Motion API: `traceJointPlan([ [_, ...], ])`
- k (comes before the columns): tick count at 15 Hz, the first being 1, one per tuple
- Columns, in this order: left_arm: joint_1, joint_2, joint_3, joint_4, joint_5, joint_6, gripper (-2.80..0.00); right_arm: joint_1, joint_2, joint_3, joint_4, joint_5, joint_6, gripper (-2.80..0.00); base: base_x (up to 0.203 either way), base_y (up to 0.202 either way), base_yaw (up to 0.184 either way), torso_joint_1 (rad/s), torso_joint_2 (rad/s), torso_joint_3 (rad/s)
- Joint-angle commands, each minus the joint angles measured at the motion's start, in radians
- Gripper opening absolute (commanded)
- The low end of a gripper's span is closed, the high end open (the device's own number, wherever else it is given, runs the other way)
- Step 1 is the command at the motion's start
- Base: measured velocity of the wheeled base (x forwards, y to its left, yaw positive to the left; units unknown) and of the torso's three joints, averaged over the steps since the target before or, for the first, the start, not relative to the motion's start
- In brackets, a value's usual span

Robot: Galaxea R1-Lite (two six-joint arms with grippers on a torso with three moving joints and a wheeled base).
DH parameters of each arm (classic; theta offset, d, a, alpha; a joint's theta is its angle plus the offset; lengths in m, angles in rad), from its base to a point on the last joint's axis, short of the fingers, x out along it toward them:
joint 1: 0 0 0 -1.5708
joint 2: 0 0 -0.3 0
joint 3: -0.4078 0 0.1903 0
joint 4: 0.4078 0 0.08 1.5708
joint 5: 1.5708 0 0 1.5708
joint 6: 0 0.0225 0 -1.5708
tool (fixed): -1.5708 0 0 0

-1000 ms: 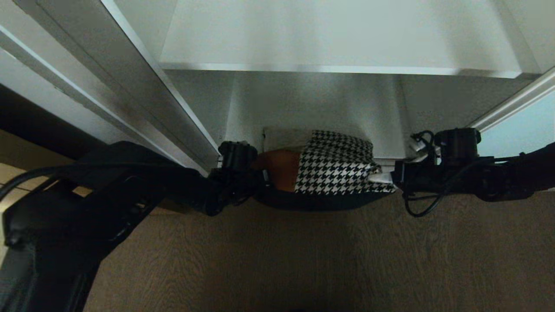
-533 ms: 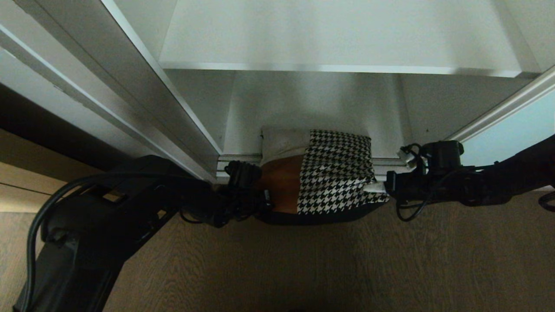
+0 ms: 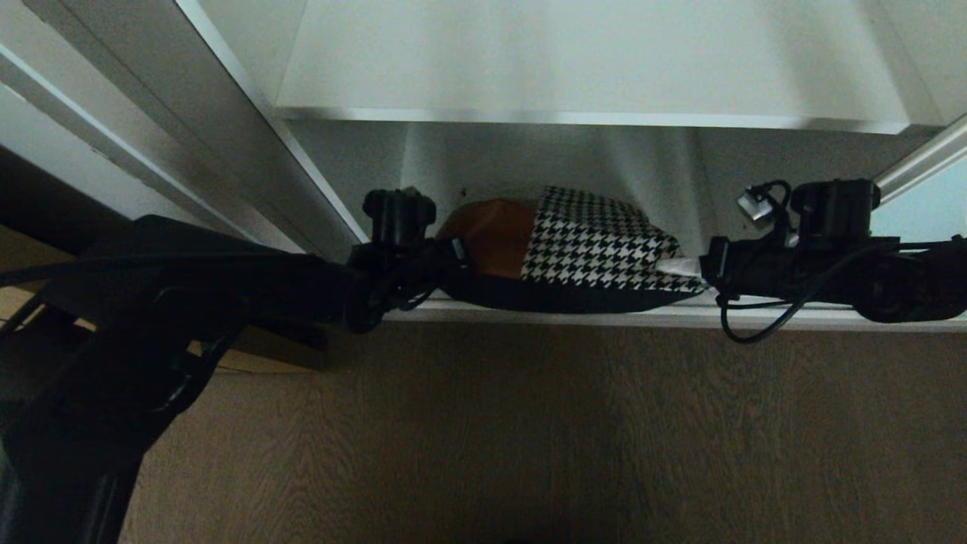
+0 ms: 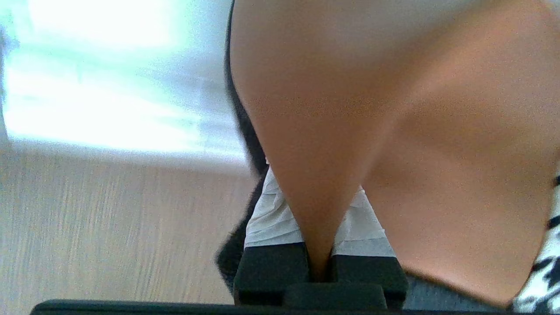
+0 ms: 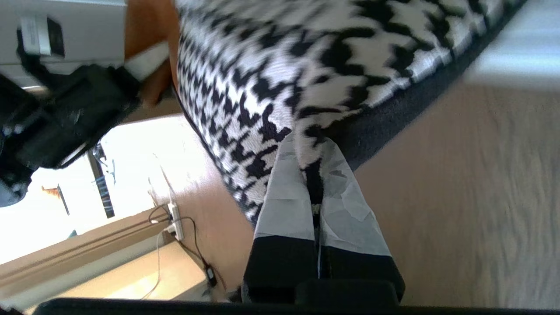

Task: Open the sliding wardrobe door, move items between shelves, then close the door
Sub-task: Place the pillow on the lower shelf

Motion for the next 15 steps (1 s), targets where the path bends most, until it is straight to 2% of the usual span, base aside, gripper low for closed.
traceJointPlan([
  [1,0.0,-0.062,-0.064,-0.007,-0.002,0.0,-2.8,0.003,-0.073,-0.037,-0.026,0.028,0.005,-2.8,0.0,0.0,0.0,0.0,0.0,0.0],
  [3,0.003,-0.071,-0.12,-0.053,-0.002,0.005,-2.8,-0.004,-0.088,-0.034,-0.12,0.079,0.034,-2.8,0.0,0.0,0.0,0.0,0.0,0.0],
  [6,0.006,-0.023,-0.01,-0.117,-0.003,0.016,-2.8,-0.008,0.007,0.012,-0.201,0.105,0.056,-2.8,0.0,0.0,0.0,0.0,0.0,0.0],
  [10,0.006,0.163,0.076,-0.192,-0.007,0.036,-2.8,-0.018,0.214,0.012,-0.241,0.099,0.055,-2.8,0.0,0.0,0.0,0.0,0.0,0.0],
  [12,0.013,0.244,0.084,-0.19,-0.005,0.068,-2.8,-0.022,0.292,-0.022,-0.236,0.057,0.052,-2.8,0.0,0.0,0.0,0.0,0.0,0.0],
  [15,0.038,0.28,0.037,-0.084,-0.001,0.086,-2.8,-0.025,0.371,-0.107,-0.175,-0.066,0.051,-2.8,0.0,0.0,0.0,0.0,0.0,0.0],
])
